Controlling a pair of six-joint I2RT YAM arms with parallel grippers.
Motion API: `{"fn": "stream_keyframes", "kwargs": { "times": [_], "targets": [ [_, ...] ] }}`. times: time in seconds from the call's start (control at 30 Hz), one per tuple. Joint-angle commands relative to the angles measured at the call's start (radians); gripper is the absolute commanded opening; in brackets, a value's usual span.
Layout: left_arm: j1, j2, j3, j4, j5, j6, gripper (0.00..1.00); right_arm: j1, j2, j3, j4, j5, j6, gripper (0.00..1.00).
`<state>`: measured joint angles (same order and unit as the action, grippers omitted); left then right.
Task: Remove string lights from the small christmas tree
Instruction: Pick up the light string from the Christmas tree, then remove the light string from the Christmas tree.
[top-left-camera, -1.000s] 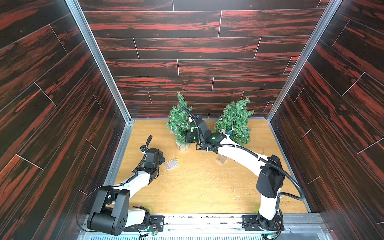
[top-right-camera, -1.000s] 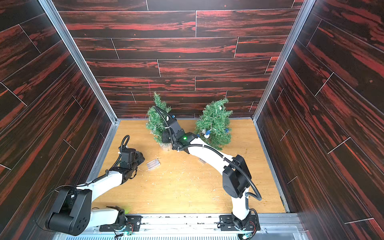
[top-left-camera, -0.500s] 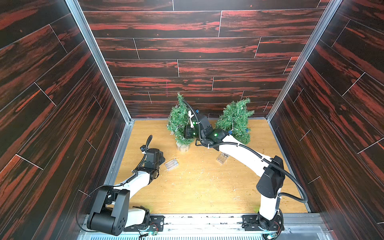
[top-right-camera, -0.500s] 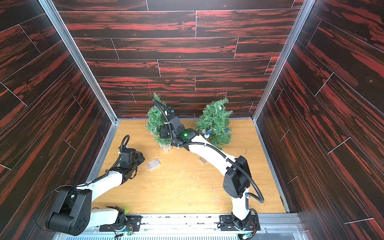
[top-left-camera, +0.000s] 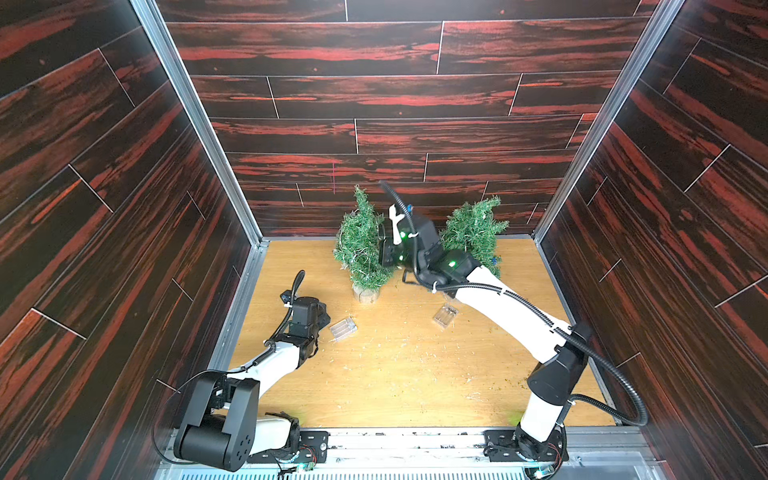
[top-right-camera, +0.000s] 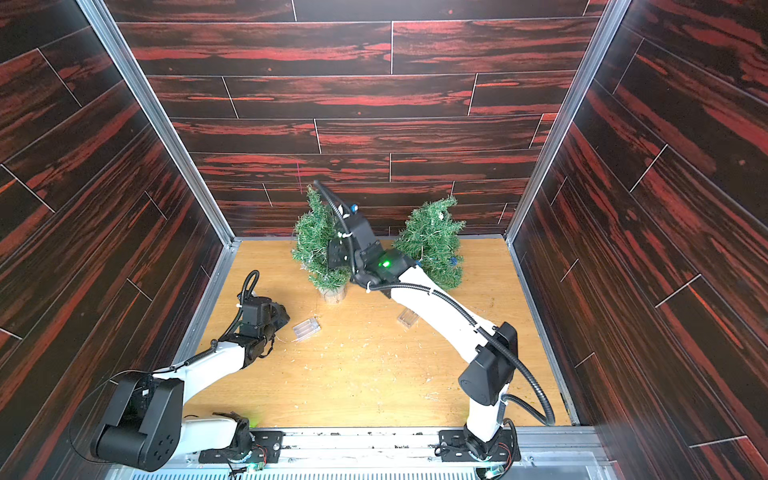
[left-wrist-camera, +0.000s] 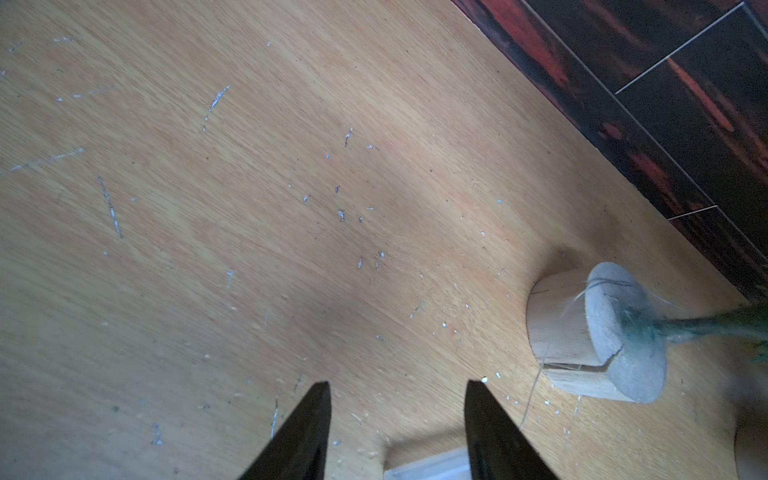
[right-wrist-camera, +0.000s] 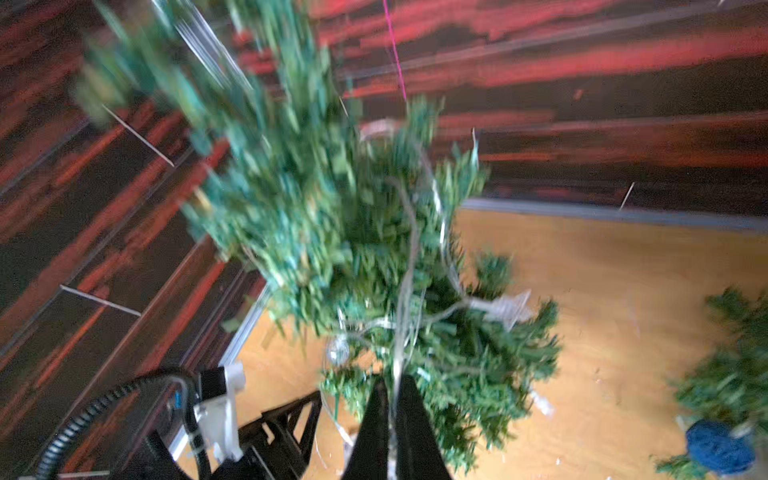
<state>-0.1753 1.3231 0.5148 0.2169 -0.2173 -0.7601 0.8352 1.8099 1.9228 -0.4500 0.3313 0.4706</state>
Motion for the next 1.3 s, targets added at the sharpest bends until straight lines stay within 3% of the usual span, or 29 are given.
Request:
{"fn": "stream_keyframes", "kwargs": {
  "times": [0.0, 0.17, 0.37, 0.43, 0.63, 1.07, 1.27],
  "targets": [
    [-0.004, -0.008, 0.021, -0.002, -0.013, -0.005, 0.55, -0.039, -0.012, 0.077, -0.052, 0.026, -0.037, 0.07],
    [-0.004, -0.006, 0.019, 0.001, -0.016, -0.004, 0.55, -0.113, 0.092, 0.293, -0.109, -0.016, -0.068, 0.07],
    [-0.009, -0.004, 0.019, 0.005, -0.016, -0.003, 0.55, -0.154, 0.337, 0.762, -0.2, -0.12, -0.112, 0.06],
    [-0.009, 0.0, 0.019, 0.008, -0.013, -0.003, 0.55, -0.154, 0.387, 0.832, -0.164, -0.17, -0.121, 0.07],
    [-0.014, 0.007, 0.022, 0.012, -0.006, -0.006, 0.55, -0.153, 0.389, 0.715, 0.098, -0.313, -0.117, 0.07],
    [-0.018, 0.015, 0.024, 0.019, -0.004, -0.005, 0.55, -0.149, 0.492, 0.749, 0.431, -0.334, -0.055, 0.07],
    [-0.021, 0.018, 0.028, 0.016, 0.001, -0.004, 0.55, -0.136, 0.54, 0.786, 0.477, -0.331, -0.046, 0.07]
  ]
}}
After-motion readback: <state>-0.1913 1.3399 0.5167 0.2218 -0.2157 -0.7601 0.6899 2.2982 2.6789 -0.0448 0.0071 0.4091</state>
